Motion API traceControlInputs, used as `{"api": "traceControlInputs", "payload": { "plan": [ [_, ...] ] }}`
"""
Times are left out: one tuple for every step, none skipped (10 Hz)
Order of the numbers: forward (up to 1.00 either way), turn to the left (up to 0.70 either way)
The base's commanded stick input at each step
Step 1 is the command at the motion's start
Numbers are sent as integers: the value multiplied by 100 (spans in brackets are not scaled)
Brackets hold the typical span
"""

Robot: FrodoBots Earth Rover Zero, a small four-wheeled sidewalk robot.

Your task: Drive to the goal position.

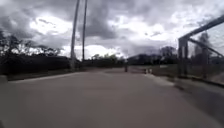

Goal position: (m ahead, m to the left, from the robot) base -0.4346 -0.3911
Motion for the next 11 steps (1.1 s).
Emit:
{"api": "traceControlInputs", "payload": {
  "plan": [
    [100, 0],
    [100, 0],
    [100, 0],
    [100, 0],
    [100, 0],
    [100, 0],
    [100, 0],
    [100, 0],
    [100, 0],
    [100, 0],
    [100, 0]
  ]
}}
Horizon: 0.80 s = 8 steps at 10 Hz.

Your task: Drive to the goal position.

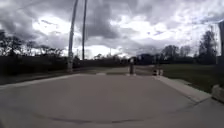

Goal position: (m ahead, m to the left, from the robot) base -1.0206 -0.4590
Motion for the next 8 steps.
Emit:
{"api": "traceControlInputs", "payload": {
  "plan": [
    [100, 0],
    [100, 0],
    [100, 0],
    [100, 0],
    [100, 0],
    [100, 0],
    [100, 0],
    [100, 0]
  ]
}}
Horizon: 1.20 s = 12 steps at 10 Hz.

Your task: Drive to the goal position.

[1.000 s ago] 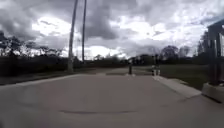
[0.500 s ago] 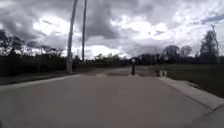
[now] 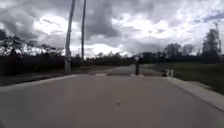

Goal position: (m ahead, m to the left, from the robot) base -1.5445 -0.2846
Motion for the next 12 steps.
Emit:
{"api": "traceControlInputs", "payload": {
  "plan": [
    [100, 0],
    [100, 0],
    [100, 0],
    [100, -8],
    [100, -17],
    [100, -27],
    [100, -35],
    [100, -40],
    [100, -40],
    [100, -40],
    [100, -40],
    [100, -40]
  ]
}}
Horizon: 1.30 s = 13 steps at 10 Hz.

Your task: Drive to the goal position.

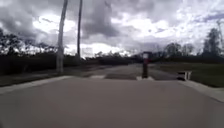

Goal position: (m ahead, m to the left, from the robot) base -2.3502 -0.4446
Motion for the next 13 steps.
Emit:
{"api": "traceControlInputs", "payload": {
  "plan": [
    [100, -40],
    [100, -40],
    [100, -40],
    [100, -40],
    [100, -40],
    [100, -40],
    [100, -40],
    [100, -40],
    [100, -40],
    [100, -40],
    [100, -40],
    [100, -26],
    [100, -12]
  ]
}}
